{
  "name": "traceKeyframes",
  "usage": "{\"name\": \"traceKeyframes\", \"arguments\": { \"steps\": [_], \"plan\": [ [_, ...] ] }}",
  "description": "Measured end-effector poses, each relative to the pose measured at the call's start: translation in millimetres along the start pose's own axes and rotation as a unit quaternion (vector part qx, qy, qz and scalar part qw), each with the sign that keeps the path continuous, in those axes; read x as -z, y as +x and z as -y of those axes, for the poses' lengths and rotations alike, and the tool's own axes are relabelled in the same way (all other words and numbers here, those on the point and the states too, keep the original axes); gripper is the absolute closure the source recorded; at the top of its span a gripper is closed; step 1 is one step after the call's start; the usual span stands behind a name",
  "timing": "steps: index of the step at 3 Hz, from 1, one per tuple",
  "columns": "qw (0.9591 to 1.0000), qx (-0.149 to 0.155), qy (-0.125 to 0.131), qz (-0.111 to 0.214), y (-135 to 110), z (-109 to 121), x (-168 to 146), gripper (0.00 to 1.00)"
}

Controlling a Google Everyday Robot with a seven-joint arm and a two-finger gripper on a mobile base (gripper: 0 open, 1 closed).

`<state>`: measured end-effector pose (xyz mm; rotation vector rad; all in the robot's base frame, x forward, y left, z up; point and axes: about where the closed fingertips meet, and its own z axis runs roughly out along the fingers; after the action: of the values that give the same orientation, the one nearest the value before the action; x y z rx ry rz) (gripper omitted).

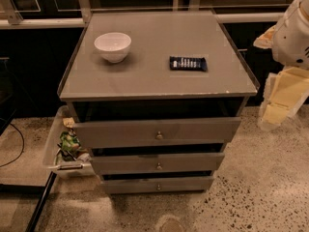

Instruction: Open middle drawer

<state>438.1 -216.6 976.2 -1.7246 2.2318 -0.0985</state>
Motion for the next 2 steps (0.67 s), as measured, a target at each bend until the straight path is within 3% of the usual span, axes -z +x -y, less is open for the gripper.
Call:
{"name": "traceKeyframes", "arguments": {
  "steps": [1, 2],
  "plan": [
    [1.0000, 0.000, 0.000, 0.000, 0, 0, 0, 0.00],
    [0.9998, 0.008, -0.015, 0.012, 3, -10, -29, 0.00]
  ]
}}
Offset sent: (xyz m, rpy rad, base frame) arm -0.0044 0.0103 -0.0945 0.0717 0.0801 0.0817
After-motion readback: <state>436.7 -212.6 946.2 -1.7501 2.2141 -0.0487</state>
